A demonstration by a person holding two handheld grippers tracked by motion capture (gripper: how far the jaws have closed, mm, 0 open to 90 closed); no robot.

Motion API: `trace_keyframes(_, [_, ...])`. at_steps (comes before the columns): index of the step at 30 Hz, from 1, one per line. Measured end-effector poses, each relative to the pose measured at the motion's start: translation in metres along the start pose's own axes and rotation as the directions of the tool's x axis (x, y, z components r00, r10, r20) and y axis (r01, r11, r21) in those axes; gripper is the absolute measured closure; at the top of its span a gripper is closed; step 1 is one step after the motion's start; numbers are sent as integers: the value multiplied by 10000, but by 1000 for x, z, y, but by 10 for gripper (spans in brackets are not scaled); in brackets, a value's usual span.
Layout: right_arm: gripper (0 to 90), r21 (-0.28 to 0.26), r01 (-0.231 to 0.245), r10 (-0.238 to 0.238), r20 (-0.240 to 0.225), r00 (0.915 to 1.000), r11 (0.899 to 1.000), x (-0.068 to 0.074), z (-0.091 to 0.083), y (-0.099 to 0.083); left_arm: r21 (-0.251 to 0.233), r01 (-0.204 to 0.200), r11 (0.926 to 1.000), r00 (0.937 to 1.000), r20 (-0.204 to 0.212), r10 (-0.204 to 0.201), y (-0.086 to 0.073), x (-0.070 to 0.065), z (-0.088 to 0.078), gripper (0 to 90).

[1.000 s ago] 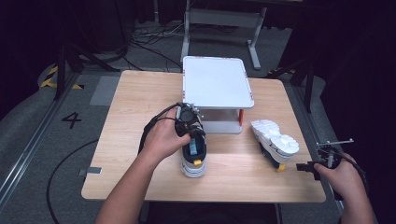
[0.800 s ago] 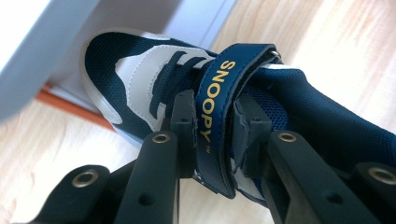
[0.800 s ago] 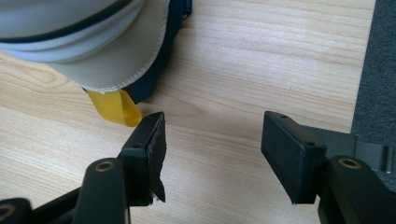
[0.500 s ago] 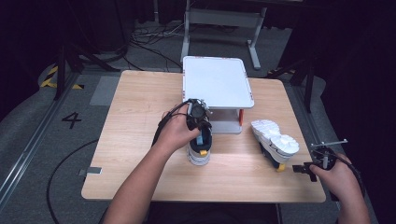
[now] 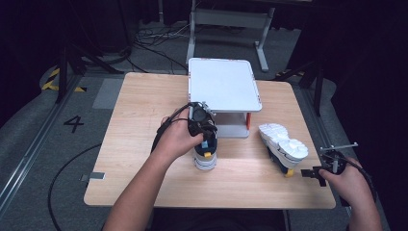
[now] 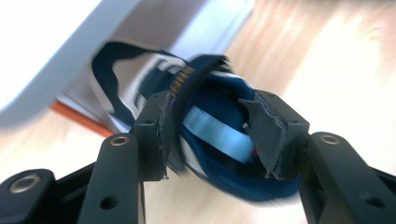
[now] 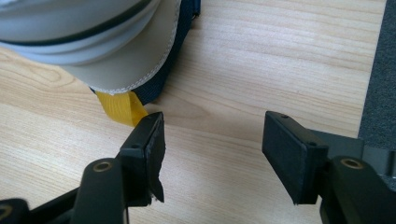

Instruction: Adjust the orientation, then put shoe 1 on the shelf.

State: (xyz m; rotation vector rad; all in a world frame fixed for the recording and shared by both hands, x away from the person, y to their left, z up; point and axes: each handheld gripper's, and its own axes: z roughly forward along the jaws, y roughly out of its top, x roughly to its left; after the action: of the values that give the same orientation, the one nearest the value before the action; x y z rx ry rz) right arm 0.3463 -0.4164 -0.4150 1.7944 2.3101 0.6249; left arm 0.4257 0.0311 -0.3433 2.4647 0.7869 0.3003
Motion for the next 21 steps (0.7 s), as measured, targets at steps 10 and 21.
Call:
trace_keyframes(10, [385,189,103,-101,-104,9999,9998,3,4,8,982,1386,9855,9890,378,-1428,-22,-31,-40,537])
trace_keyframes(21, [380,235,145,-141,-187,9997,9996,5,5,11,1967,1911,9616,9786,376,-2022,-43,-49,-26,541])
